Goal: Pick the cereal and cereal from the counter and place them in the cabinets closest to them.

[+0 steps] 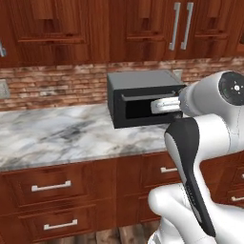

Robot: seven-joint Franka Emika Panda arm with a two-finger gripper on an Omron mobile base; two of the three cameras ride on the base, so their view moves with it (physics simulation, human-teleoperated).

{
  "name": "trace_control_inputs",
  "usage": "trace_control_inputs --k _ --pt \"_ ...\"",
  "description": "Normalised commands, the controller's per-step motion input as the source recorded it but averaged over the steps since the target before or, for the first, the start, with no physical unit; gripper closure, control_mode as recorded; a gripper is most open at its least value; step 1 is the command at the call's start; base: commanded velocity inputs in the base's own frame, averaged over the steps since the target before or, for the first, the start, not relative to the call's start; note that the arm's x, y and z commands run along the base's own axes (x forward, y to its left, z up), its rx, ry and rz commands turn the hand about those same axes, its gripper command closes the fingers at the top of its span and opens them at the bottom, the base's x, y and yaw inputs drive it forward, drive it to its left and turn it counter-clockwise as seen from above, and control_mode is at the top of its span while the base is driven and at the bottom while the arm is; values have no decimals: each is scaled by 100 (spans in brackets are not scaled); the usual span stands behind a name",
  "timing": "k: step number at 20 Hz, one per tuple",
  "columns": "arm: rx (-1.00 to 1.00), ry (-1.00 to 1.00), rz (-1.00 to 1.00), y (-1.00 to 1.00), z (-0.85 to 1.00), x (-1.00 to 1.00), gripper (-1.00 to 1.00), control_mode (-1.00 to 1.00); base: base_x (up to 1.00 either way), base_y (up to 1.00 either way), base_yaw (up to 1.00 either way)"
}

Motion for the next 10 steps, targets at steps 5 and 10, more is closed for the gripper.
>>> trace_control_inputs --k 5,10 --pt "0 0 0 0 0 0 -100 100 -9 61 -2" --pt "0 0 0 0 0 0 -100 100 -8 63 -3"
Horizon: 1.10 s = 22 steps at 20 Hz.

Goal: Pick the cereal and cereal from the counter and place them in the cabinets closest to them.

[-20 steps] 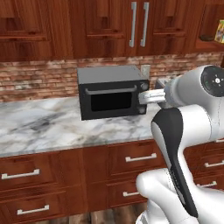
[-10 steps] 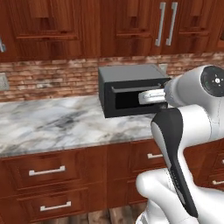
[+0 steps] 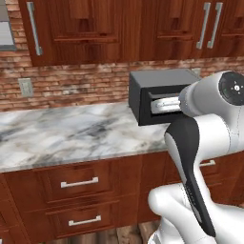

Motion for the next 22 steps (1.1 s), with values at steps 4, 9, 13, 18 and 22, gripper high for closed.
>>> trace_control_inputs --k 4,9,13,18,22 --pt "0 0 0 0 0 0 -100 100 -8 65 -3" --pt "0 0 0 0 0 0 -100 100 -8 70 -3" --pt "0 0 0 0 0 0 -100 100 -8 74 -3" --pt "0 0 0 0 0 0 -100 100 -8 75 -3" --pt "0 0 0 0 0 0 -100 100 -11 74 -2"
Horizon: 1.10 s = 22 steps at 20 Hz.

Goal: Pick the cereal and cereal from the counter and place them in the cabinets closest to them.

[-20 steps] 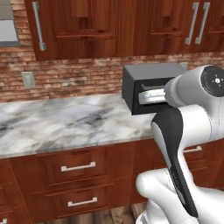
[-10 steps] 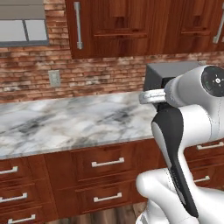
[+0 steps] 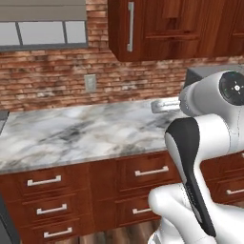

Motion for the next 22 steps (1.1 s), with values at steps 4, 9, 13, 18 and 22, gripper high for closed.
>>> trace_control_inputs --k 4,9,13,18,22 --pt "0 0 0 0 0 0 -100 100 -12 77 -2" --pt "0 0 0 0 0 0 -100 100 -14 79 -2" --pt "0 0 0 0 0 0 -100 100 -13 81 -2" --pt "0 0 0 0 0 0 -100 100 -13 81 -2" --pt "0 0 0 0 0 0 -100 100 -13 84 -2"
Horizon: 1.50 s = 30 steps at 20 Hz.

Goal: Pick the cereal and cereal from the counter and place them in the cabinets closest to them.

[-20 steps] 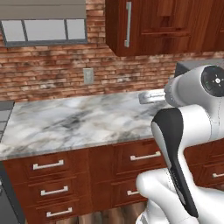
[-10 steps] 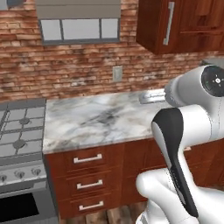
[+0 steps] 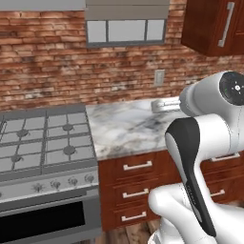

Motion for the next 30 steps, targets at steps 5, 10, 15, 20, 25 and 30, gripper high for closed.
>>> trace_control_inputs --k 5,10,15,20,25,30 --pt "0 0 0 0 0 0 -100 100 -12 87 -3" --pt "0 0 0 0 0 0 -100 100 -13 90 -3" --pt "0 0 0 0 0 0 -100 100 -13 92 -3" --pt "0 0 0 0 0 0 -100 100 -13 93 -3" --pt "0 0 0 0 0 0 -100 100 -12 96 -3" --pt "0 0 0 0 0 0 -100 100 -13 94 -3"
